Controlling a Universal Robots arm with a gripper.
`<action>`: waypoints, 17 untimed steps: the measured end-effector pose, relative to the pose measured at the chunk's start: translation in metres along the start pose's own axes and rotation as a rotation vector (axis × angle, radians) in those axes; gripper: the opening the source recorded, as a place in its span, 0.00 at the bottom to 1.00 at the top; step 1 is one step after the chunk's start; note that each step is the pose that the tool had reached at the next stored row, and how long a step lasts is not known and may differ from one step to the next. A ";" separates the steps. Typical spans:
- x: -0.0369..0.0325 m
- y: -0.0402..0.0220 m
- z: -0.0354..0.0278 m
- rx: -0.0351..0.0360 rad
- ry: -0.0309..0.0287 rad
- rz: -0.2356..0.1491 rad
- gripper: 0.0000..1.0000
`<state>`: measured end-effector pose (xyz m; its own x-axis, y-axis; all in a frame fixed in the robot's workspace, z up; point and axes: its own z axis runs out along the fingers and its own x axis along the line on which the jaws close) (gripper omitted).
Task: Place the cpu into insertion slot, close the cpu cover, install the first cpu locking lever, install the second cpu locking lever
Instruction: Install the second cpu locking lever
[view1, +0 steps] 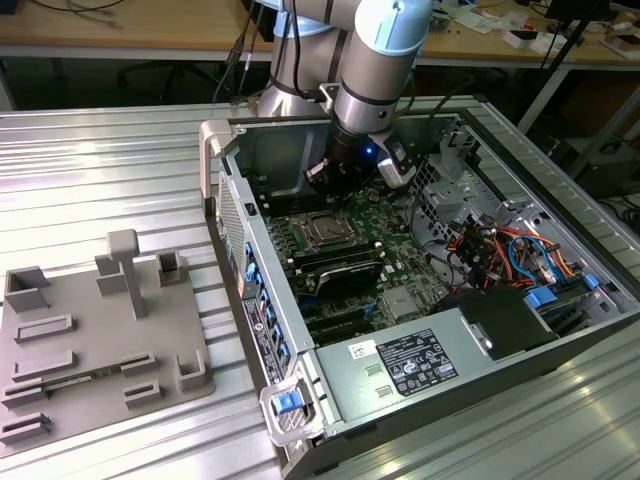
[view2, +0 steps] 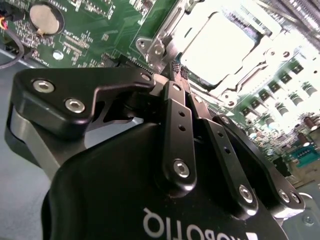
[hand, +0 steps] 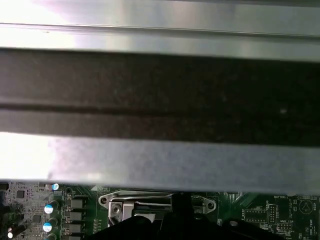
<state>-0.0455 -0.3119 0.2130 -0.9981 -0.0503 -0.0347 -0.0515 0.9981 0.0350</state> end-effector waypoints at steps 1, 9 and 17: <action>0.0000 -0.0011 0.0000 0.0001 0.0000 0.000 0.11; -0.0059 -0.0034 0.0000 0.0038 0.0003 0.000 0.11; -0.0059 -0.0069 -0.0037 0.0046 0.0003 0.000 0.11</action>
<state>-0.0393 -0.3186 0.2167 -0.9981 -0.0503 -0.0344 -0.0514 0.9982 0.0305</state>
